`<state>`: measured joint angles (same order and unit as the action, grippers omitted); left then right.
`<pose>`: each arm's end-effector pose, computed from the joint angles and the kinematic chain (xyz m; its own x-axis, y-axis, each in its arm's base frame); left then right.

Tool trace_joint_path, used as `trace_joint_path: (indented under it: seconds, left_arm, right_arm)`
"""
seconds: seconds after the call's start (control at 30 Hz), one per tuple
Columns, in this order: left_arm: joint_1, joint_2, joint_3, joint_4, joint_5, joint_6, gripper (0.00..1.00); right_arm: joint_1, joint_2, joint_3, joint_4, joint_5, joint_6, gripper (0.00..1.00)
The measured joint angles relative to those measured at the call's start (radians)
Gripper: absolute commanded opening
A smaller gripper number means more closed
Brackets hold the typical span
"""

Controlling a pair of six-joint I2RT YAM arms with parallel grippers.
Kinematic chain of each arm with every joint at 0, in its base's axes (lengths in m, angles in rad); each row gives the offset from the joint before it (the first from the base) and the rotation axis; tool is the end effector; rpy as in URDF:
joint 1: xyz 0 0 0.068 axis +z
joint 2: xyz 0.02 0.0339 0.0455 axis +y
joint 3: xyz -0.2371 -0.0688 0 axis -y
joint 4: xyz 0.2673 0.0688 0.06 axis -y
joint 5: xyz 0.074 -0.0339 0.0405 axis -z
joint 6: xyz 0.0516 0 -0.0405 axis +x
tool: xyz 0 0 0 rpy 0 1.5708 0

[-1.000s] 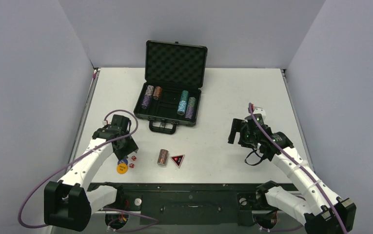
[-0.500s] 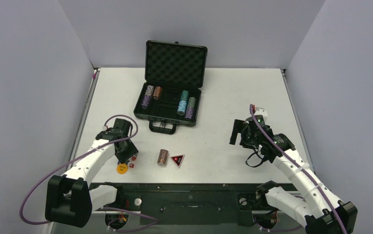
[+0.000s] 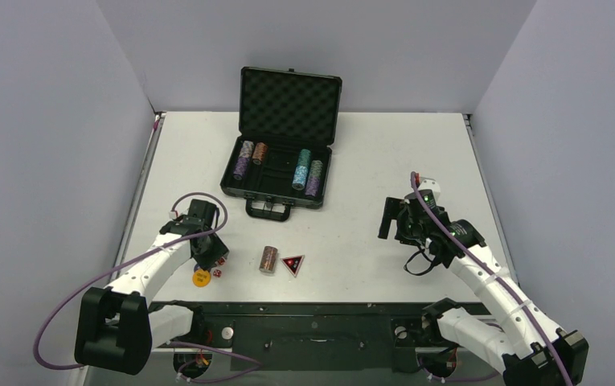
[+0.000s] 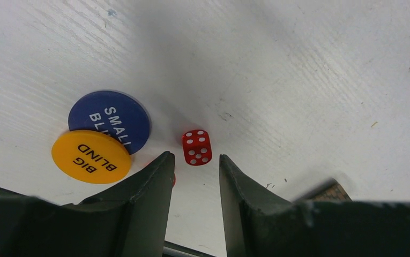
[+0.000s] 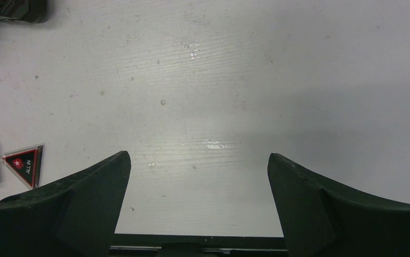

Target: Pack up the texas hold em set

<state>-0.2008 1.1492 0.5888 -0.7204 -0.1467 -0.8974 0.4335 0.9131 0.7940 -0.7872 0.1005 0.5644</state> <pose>0.2142 -0.0359 0.1188 -0.7078 -0.6451 -0.2878 -0.6365 0.7592 -0.1362 0.2063 0.0898 0.2303 -0.7971 0.2175 -0.5633 0.0765 0.9617 0.2631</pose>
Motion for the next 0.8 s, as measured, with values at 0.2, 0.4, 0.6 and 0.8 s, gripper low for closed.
trace_joint_path:
  seconds: [0.2, 0.4, 0.6, 0.8]
  left_arm:
    - [0.000, 0.000, 0.000, 0.006, -0.010, 0.009, 0.31]
    - [0.000, 0.004, 0.000, 0.008, -0.017, 0.015, 0.30]
    - [0.000, 0.012, 0.000, 0.021, -0.018, 0.018, 0.29]
    - [0.000, 0.031, -0.003, 0.034, -0.019, 0.019, 0.27]
  right_arm:
    - [0.000, 0.007, 0.000, 0.000, 0.000, -0.002, 0.95]
    - [0.000, 0.013, -0.001, 0.000, 0.000, -0.003, 0.95]
    - [0.000, 0.014, -0.001, 0.000, 0.000, -0.003, 0.95]
    - [0.000, 0.014, -0.004, 0.000, 0.000, -0.003, 0.95]
